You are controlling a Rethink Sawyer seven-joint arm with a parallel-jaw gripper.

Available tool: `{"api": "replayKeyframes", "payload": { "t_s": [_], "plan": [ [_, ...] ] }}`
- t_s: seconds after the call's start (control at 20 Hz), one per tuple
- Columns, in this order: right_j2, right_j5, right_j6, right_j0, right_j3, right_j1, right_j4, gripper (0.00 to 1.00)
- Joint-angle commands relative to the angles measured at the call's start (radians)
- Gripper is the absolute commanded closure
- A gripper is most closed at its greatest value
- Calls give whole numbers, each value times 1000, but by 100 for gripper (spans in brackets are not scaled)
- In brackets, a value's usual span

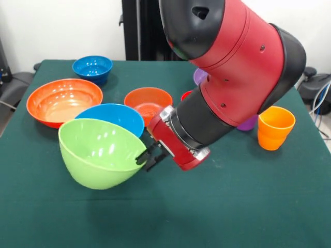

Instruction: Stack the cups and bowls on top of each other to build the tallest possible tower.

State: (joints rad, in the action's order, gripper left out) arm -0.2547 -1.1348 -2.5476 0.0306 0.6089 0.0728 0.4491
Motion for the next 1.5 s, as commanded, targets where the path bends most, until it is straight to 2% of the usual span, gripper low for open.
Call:
{"api": "replayKeyframes", "payload": {
  "t_s": [0.05,0.35,0.55,0.7,0.95,1.05,1.25,1.5],
  "plan": [
    [14,158,-394,34,256,57,-70,100],
    [-3,207,-398,33,292,64,-90,100],
    [-14,246,-432,29,316,73,-121,100],
    [-20,277,-422,20,342,86,-143,100],
    [-39,378,-483,28,429,114,-184,100],
    [-45,417,-467,27,468,130,-193,100],
    [-70,489,-498,35,536,153,-232,100],
    [-98,543,-513,52,552,146,-289,100]
  ]
}}
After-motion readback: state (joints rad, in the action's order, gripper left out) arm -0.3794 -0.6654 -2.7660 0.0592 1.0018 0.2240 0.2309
